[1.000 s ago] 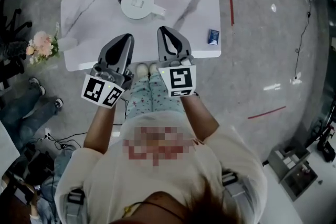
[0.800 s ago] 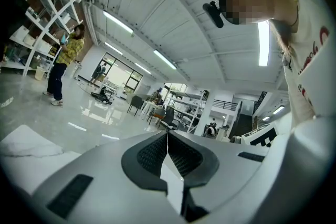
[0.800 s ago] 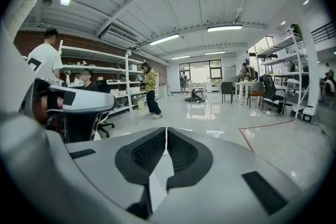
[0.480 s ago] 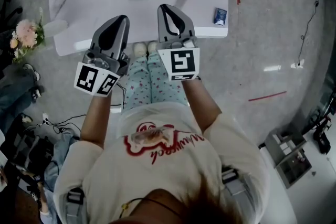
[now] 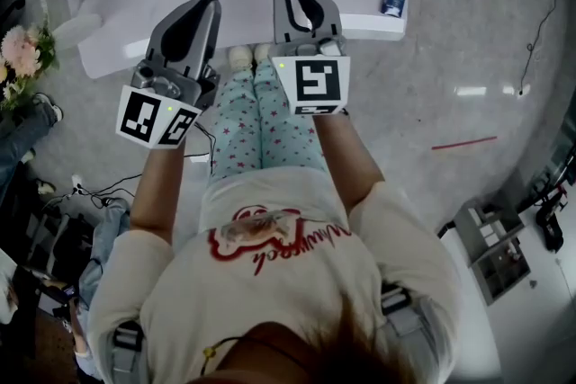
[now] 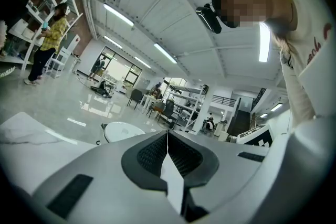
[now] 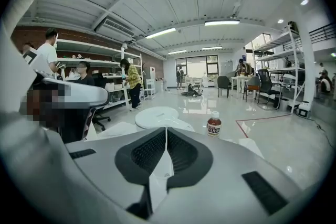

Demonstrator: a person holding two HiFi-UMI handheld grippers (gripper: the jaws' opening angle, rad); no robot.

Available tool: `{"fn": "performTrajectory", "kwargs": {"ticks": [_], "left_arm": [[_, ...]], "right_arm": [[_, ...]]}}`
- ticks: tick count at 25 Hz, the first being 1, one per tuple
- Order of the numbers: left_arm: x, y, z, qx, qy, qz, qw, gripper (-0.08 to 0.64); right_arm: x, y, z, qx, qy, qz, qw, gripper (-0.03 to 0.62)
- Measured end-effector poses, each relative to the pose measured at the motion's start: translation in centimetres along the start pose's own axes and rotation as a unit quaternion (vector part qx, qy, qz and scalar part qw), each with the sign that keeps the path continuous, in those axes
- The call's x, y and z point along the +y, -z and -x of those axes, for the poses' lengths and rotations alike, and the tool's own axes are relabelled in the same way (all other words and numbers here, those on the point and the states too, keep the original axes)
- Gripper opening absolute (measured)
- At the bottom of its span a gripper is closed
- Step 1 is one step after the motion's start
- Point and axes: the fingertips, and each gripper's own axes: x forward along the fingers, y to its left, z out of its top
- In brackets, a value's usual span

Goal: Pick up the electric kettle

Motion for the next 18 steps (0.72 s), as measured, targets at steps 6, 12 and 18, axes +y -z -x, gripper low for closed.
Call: {"fn": "performTrajectory", "kwargs": {"ticks": [6, 12, 18], "left_arm": [[0.5, 1.9, 0.0, 0.011, 0.003, 0.003, 0.9999, 0.012], [0.8, 3.2, 0.0, 0.015, 0.008, 0.011, 0.9998, 0.012], [0.9, 4.8, 0.4, 0.019, 0.009, 0.022, 0.9995, 0.012]], "right_arm": [[0.0, 1.7, -0.3, 0.007, 0.002, 0.0, 1.0, 0.017], [-0.1, 2.8, -0.3, 0.012, 0.007, 0.003, 1.0, 0.017], [-0.3, 4.6, -0.6, 0.019, 0.02, 0.0, 1.0, 0.017]]}}
